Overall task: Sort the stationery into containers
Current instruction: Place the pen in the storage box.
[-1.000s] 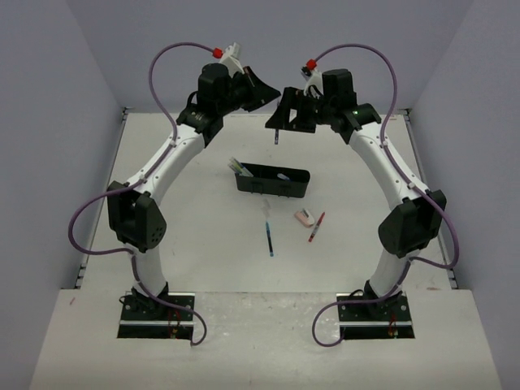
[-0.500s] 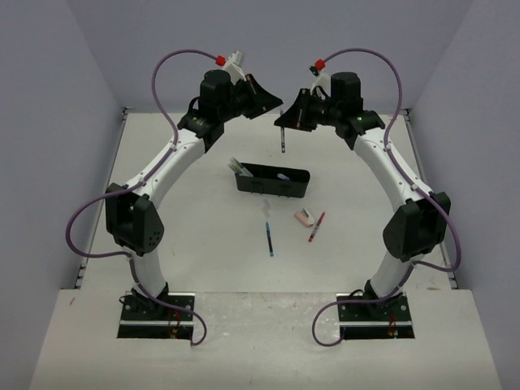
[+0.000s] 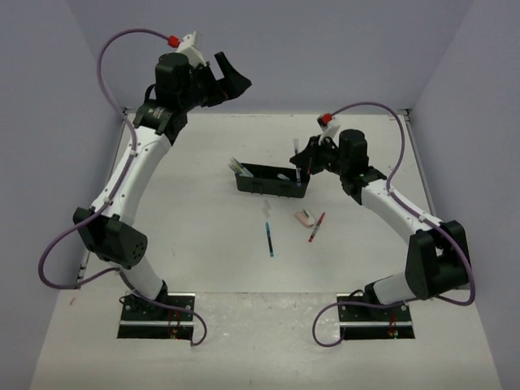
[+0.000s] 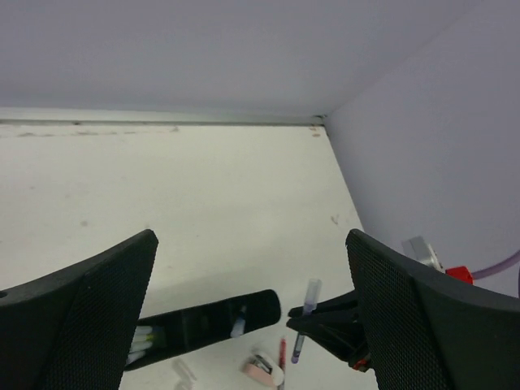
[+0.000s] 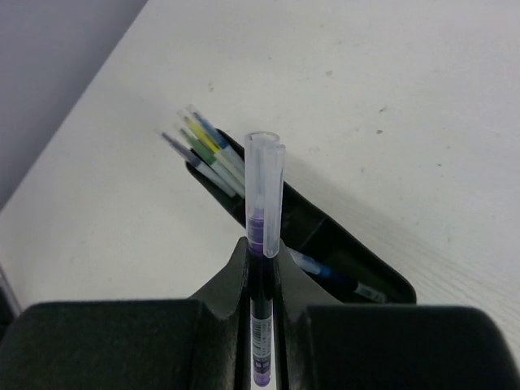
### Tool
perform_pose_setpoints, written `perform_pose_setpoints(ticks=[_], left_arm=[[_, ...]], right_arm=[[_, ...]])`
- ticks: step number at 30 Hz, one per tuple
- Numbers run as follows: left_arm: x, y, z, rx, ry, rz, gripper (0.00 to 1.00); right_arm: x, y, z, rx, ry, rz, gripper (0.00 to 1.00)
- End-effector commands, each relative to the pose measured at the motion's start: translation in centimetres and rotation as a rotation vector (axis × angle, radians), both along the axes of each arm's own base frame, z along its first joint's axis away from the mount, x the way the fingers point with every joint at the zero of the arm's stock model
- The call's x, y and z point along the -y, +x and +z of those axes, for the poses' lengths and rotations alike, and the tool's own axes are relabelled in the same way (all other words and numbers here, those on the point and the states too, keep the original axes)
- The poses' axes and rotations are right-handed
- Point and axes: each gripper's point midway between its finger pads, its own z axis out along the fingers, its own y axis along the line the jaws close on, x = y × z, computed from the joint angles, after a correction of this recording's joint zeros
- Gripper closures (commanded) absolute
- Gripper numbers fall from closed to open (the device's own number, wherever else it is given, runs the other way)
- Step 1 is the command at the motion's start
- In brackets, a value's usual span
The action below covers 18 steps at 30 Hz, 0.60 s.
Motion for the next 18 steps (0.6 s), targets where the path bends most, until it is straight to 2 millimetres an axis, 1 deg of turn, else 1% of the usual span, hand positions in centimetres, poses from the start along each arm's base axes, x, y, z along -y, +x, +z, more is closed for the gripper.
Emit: perform_pose_setpoints(ticks=[1, 2, 3, 5, 7, 8, 10, 13, 15, 18], left_arm=[[-4.7, -2.7, 0.2, 0.038, 0.129, 0.042, 0.00], [-4.7, -3.0, -0.8, 0.022, 0.149, 0.031, 0.00], [-4.7, -3.5, -2.4, -0.007, 0.170, 0.011, 0.00], [-4.6, -4.2, -4.0, -0.037, 0.178, -0.017, 0.00], [-4.2, -5.1, -5.3, -0.059, 0.172, -0.051, 0.00], [-4.1, -5.4, -5.0, -0.050, 0.163, -0.060, 0.00], [-4.0, -6.3, -6.5, -0.076, 0.162, -0.087, 0.00], [-3.9, -6.9, -7.7, -0.098, 0.174, -0.107, 0.00], [-4.0, -7.1, -7.9, -0.103, 0.181, -0.108, 0.00], [-4.1, -7.2, -7.9, -0.102, 0.186, -0.105, 0.00]], right_arm=[[2.1, 3.0, 3.8, 0.406, -0.085, -0.092, 1.00], [2.4, 3.2, 3.8, 0.427, -0.097, -0.106, 1.00], [2.6, 3.6, 3.7, 0.454, -0.109, -0.123, 1.00], [2.7, 4.3, 4.0, 0.497, -0.109, -0.143, 1.00], [2.7, 5.0, 3.2, 0.503, -0.121, -0.150, 1.00], [2.7, 5.1, 3.0, 0.511, -0.122, -0.151, 1.00], [2.4, 5.7, 3.0, 0.540, -0.120, -0.144, 1.00], [1.8, 6.0, 1.9, 0.531, -0.124, -0.111, 1.00], [1.2, 5.9, 1.3, 0.522, -0.119, -0.072, 1.00], [0.9, 5.2, 0.9, 0.507, -0.098, -0.050, 1.00]])
